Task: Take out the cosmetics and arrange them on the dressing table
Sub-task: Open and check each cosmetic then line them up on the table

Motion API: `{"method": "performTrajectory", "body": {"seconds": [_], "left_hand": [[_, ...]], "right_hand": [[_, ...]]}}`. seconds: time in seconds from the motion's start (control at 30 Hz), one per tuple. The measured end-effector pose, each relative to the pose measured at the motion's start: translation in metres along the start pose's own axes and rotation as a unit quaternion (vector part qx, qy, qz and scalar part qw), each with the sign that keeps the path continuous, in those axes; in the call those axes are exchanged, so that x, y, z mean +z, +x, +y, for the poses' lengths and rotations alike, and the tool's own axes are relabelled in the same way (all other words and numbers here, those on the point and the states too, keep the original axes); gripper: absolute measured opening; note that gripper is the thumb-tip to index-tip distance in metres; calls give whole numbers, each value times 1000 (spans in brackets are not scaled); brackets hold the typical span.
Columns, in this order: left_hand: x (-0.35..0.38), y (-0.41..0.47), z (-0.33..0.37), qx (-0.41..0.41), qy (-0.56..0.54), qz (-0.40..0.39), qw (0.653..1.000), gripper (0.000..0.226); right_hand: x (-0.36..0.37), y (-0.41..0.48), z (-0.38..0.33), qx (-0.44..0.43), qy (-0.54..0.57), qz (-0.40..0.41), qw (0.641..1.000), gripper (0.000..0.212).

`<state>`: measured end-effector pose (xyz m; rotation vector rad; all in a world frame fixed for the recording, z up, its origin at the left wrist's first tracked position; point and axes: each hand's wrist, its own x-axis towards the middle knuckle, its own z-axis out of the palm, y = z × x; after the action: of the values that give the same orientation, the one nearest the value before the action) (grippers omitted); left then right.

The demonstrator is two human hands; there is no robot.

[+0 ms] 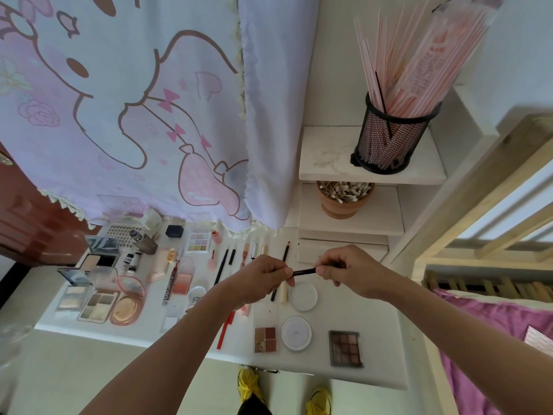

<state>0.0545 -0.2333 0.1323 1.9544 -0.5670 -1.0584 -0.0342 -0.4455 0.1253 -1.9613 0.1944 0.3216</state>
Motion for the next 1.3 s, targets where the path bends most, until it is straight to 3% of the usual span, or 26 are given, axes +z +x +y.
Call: {"method": "performTrajectory", "body": {"seconds": [0.13,0.3,0.5,0.8,1.0,1.3], "left_hand": [[-1,-1,-1,1,15,-7,1000,28],[-1,-3,-4,-4,-15,-13,1000,29],[-4,-5,-4,-7,-5,-13,1000,28],[-3,-6,-5,-18,-25,-16,999,29],[-4,-7,-6,-13,-12,-19,1000,29],[-6,-11,-8,-17,-63,-42,997,29]], "right_hand": [[5,2,-3,21,-23,-52,998,22],[6,2,-5,-18,-86,-23,996,11],[12,1,-9,-2,-32,-57,998,19],[15,1,-7,-47,-69,32,996,14],[18,2,-11,-25,-133,-47,990,15],[17,2,-9,-98,-162,-6,982,15]]}}
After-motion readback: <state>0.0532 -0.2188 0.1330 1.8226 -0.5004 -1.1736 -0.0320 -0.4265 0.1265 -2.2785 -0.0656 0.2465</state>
